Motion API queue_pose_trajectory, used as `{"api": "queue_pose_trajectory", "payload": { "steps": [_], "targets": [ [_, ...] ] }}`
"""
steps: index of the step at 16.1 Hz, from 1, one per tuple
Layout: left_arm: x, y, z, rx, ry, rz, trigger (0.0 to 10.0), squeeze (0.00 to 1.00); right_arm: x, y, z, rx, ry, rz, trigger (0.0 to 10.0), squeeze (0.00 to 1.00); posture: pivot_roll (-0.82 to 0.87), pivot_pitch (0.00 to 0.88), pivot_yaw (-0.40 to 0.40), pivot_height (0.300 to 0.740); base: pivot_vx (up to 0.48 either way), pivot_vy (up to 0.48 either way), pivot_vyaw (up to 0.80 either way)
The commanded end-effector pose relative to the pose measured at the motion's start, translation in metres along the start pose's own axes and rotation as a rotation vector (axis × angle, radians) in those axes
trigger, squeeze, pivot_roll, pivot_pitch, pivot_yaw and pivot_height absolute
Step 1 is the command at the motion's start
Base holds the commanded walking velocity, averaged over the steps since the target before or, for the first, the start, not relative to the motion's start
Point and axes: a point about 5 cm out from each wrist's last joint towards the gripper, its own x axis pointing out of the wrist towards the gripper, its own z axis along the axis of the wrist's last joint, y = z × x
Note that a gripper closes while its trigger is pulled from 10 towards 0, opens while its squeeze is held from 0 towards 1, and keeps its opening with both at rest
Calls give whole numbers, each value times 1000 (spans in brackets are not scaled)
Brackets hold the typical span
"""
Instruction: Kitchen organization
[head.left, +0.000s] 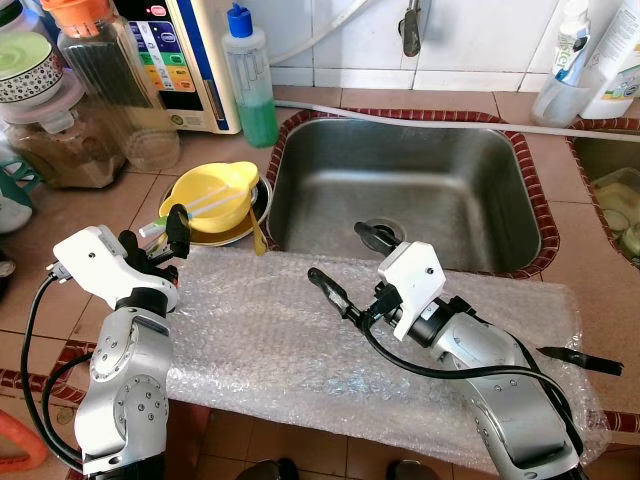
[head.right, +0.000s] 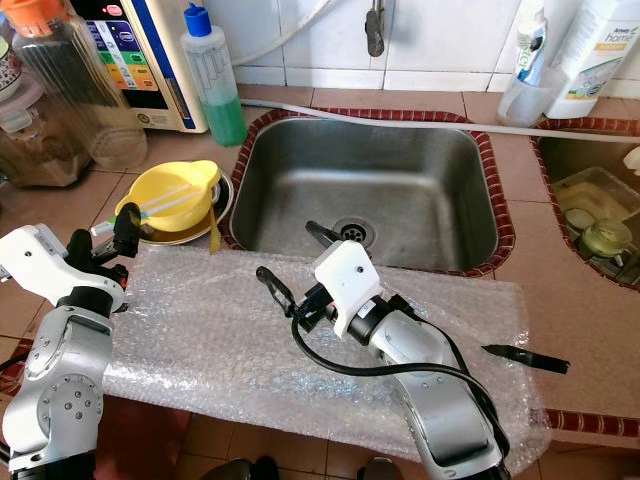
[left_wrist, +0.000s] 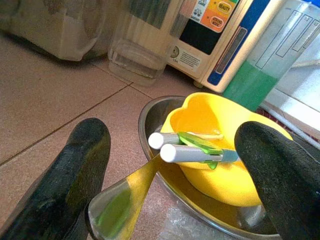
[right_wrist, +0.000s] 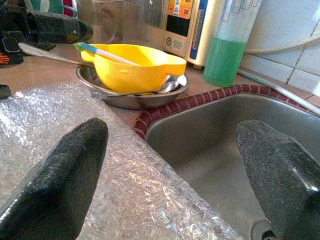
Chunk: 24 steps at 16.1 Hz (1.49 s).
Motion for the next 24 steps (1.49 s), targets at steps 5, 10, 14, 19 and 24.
{"api": "queue_pose_trajectory", "payload": {
  "steps": [5, 10, 14, 19, 24],
  "targets": [
    [-1, 4, -1, -51, 10, 35, 0, 0, 1, 3, 6, -17, -31, 30, 10000, 0, -162, 188, 105, 740, 0, 0, 0],
    [0, 4, -5, -93, 33, 36, 2784, 0, 1, 3, 6, -27, -31, 40, 10000, 0, -163, 186, 101, 740, 0, 0, 0],
    [-1, 6, -6, -118, 36, 53, 0, 0, 1, 2, 6, -32, -30, 41, 10000, 0, -168, 187, 101, 740, 0, 0, 0],
    [0, 5, -3, -120, 23, 56, 0, 0, 2, 1, 7, -44, -34, 42, 10000, 0, -169, 183, 97, 740, 0, 0, 0],
    [2, 4, 3, -109, 0, 42, 0, 0, 4, 0, 8, -59, -43, 33, 10000, 0, -164, 179, 96, 740, 0, 0, 0]
  ]
}}
